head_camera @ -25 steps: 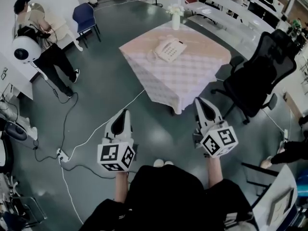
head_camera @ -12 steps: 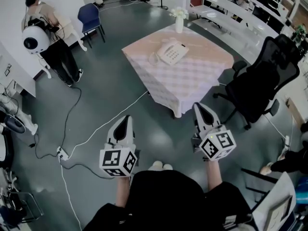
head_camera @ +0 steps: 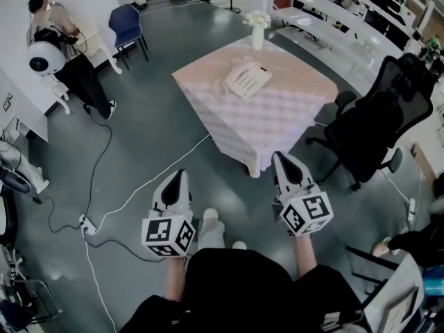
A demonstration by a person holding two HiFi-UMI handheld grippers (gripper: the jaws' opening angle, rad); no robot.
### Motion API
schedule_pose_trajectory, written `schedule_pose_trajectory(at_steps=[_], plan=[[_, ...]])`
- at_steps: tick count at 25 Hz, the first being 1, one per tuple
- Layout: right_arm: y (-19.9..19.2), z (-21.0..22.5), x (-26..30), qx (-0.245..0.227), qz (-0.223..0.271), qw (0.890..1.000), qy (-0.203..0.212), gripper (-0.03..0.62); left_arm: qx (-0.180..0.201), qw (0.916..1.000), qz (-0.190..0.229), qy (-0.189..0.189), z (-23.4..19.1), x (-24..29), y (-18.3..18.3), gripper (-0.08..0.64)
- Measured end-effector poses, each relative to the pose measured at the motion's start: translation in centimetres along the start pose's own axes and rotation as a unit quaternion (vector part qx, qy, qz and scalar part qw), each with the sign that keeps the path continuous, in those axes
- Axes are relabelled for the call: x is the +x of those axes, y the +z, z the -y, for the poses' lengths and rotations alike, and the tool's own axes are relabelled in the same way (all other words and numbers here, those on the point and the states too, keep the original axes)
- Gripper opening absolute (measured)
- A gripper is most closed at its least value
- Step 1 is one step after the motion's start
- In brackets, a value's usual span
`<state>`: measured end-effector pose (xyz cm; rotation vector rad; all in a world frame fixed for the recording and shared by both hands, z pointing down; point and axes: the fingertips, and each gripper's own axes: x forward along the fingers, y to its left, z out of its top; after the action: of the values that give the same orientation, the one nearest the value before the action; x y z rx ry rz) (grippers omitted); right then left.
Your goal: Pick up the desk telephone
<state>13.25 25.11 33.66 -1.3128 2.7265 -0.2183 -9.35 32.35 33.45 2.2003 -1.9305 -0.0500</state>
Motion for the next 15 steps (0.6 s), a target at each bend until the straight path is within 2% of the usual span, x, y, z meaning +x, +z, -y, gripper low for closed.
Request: schedule_pose_trajectory(at_steps=[7, 15], plan=[[-1.0, 1.0, 5.2, 0.015, -0.002, 1.0, -0.009, -0.008, -0.005, 0.9998, -0.011, -0.015, -3.4, 4.9, 0.0, -0.002], [-2.0, 2.1, 11.8, 0.026, -0.011, 0.998, -0.054, -0.008, -0.005, 0.9983, -0.03, -0.05, -7.5, 11.3, 0.9, -0.002]])
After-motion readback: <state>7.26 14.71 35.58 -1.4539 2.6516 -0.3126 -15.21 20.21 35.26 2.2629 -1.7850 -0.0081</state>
